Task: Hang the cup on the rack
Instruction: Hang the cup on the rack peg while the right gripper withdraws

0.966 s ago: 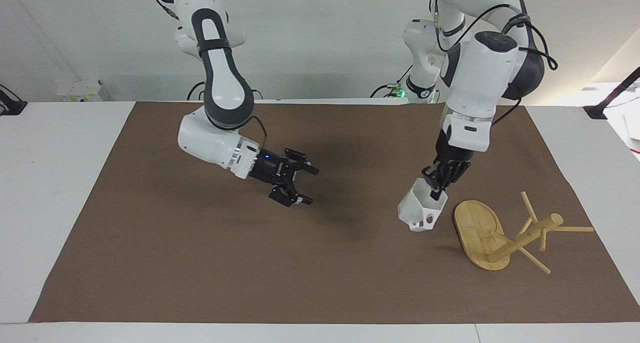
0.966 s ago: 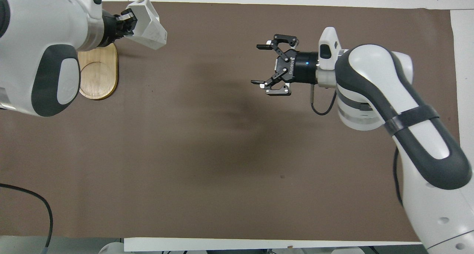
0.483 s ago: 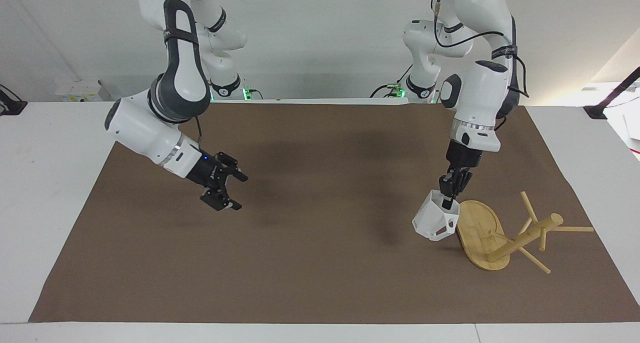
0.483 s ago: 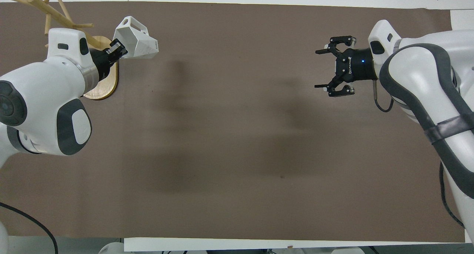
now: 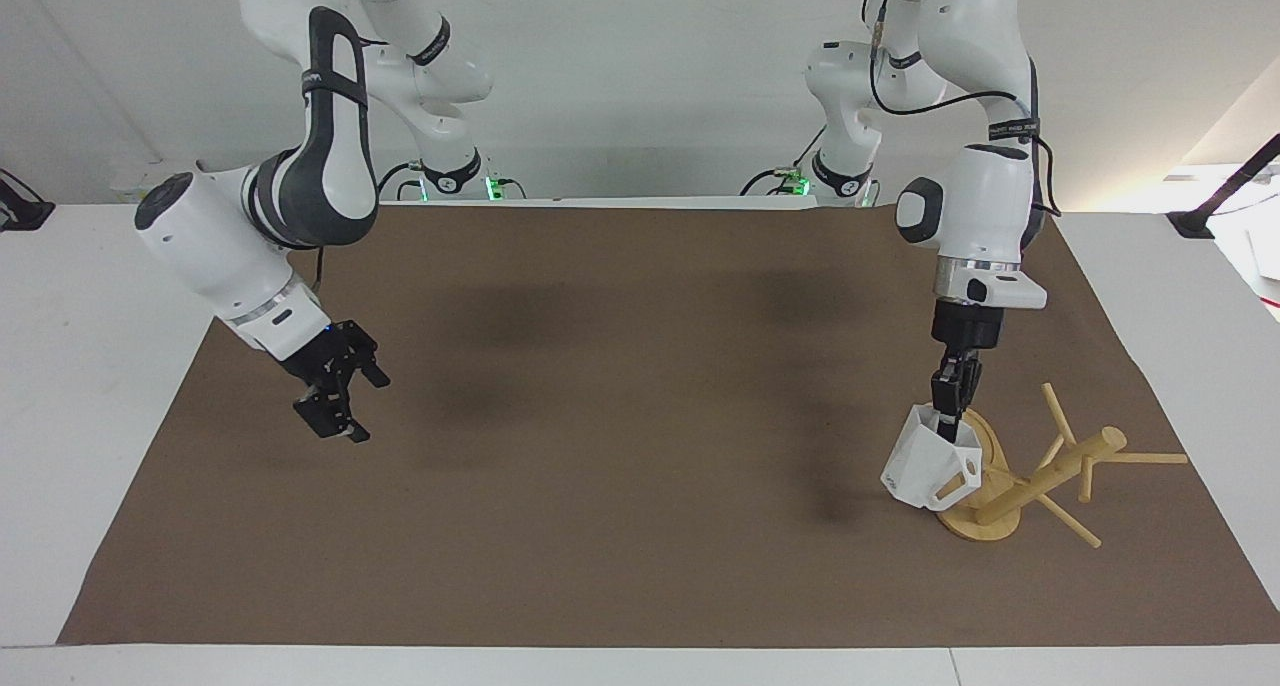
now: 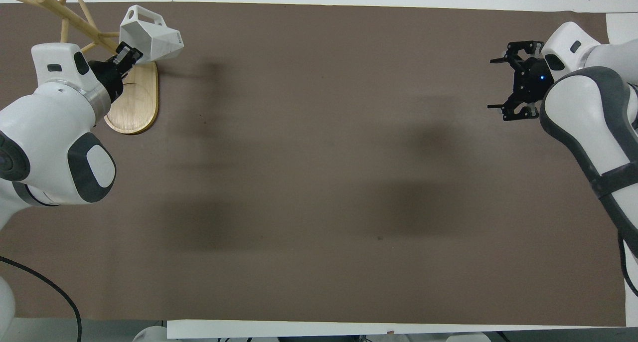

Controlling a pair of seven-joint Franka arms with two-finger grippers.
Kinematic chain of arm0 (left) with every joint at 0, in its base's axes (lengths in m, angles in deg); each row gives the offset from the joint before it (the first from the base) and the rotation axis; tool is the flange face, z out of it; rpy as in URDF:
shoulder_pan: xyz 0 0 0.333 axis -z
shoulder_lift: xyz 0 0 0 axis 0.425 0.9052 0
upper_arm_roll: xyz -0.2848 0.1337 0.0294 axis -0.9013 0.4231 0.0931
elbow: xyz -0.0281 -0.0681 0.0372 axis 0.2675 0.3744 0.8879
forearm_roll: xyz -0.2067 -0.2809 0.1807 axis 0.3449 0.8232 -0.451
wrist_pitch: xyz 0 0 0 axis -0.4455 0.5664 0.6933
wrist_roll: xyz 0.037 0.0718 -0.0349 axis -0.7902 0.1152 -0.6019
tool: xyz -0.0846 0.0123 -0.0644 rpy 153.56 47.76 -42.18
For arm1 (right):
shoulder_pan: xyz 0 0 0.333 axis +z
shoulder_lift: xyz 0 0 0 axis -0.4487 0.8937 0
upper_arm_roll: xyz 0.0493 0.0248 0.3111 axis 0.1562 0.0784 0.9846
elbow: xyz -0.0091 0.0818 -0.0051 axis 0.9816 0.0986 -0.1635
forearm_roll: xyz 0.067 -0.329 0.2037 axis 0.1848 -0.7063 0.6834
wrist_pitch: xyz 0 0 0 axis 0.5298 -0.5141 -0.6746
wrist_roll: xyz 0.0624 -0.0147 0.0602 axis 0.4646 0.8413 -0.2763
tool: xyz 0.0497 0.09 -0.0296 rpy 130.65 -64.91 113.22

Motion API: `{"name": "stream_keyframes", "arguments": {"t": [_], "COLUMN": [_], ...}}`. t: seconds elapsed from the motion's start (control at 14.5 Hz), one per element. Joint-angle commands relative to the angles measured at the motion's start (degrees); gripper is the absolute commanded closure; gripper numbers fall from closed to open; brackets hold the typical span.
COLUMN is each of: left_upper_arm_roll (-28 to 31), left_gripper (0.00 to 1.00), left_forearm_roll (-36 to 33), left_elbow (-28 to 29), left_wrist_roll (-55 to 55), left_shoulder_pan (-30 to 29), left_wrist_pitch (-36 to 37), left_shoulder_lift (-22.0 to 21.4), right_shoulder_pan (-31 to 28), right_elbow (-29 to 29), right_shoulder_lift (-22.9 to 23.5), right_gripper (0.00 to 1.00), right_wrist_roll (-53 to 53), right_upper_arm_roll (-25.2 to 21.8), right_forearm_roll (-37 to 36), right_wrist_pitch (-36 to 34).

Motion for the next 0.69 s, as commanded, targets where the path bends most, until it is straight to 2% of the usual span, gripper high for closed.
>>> {"name": "stream_keyframes", "arguments": {"t": [0.0,0.07,0.21,0.41,0.62], "left_upper_arm_roll": [-0.84,-0.67,-0.66,-0.49,-0.49], "left_gripper": [1.0,1.0,1.0,1.0,1.0], "left_forearm_roll": [0.74,0.83,0.83,0.83,0.83], "left_elbow": [2.15,3.47,5.06,5.15,4.89], "left_wrist_roll": [-0.43,-0.43,-0.43,-0.43,-0.43], "left_shoulder_pan": [-1.48,-1.74,-3.06,-4.46,-5.52], "left_wrist_pitch": [-2.19,-2.19,-2.19,-2.19,-1.75], "left_shoulder_lift": [-0.67,-1.1,-1.72,-1.9,-1.81], "right_shoulder_pan": [-2.64,-2.73,-2.82,-2.82,-2.03], "right_elbow": [0.08,0.26,2.36,9.63,14.58], "right_shoulder_lift": [-1.26,-2.49,-4.86,-7.07,-8.73], "right_gripper": [0.0,0.0,0.0,0.0,0.0], "right_wrist_roll": [6.08,9.76,22.56,47.06,68.36], "right_upper_arm_roll": [0.51,0.25,-0.02,-0.02,-0.98], "right_forearm_roll": [-1.48,-2.26,-9.78,-17.72,-19.23], "right_wrist_pitch": [-0.95,-3.22,-7.7,-22.96,-35.2]}}
